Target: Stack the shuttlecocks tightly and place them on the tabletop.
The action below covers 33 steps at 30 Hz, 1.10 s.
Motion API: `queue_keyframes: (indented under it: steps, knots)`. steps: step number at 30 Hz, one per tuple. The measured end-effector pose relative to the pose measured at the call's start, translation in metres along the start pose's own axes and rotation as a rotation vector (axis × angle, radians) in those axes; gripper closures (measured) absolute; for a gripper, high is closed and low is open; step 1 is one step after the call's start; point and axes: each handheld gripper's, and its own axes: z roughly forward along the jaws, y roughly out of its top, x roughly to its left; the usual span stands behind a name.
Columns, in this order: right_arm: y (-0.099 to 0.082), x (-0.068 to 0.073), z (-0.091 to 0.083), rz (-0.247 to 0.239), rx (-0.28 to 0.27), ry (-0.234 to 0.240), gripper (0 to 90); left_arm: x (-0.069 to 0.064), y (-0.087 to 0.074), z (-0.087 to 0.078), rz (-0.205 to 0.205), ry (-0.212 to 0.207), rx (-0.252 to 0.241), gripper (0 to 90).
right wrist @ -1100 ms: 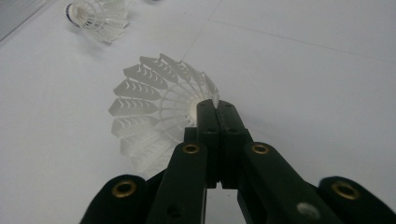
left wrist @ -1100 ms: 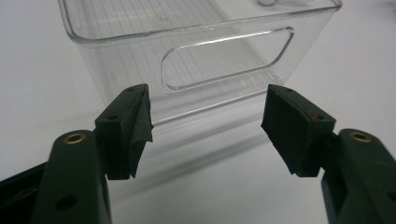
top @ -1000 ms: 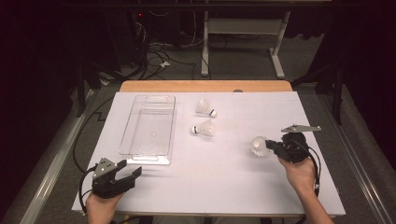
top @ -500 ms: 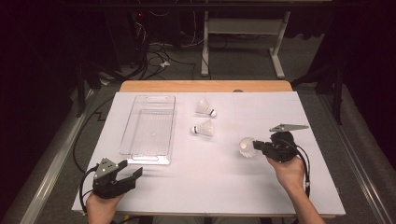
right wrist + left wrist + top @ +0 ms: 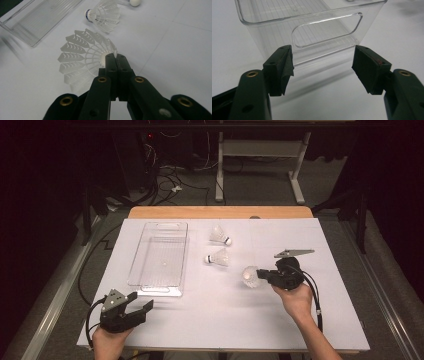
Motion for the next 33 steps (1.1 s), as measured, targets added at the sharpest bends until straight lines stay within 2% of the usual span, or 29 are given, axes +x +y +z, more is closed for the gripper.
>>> queue_keyframes:
  steps: [4,12,20,28,33]
  knots:
    - [0.007,0.004,0.009,-0.004,0.013,0.013,90.0,0.001,0.000,0.001,0.002,-0.004,0.007,33.7]
    - [0.017,0.016,0.027,-0.023,0.027,0.038,90.0,0.000,0.000,-0.001,0.003,0.002,-0.011,34.0]
    - [0.023,0.020,0.044,-0.013,0.063,0.076,90.0,0.000,0.000,-0.002,0.002,0.007,-0.015,34.2]
    - [0.023,0.015,0.049,-0.002,0.084,0.060,89.8,0.000,0.000,-0.002,0.009,0.011,-0.014,34.2]
    - [0.023,0.016,0.049,-0.029,0.083,0.028,88.6,0.000,0.000,-0.003,0.008,0.013,-0.019,34.2]
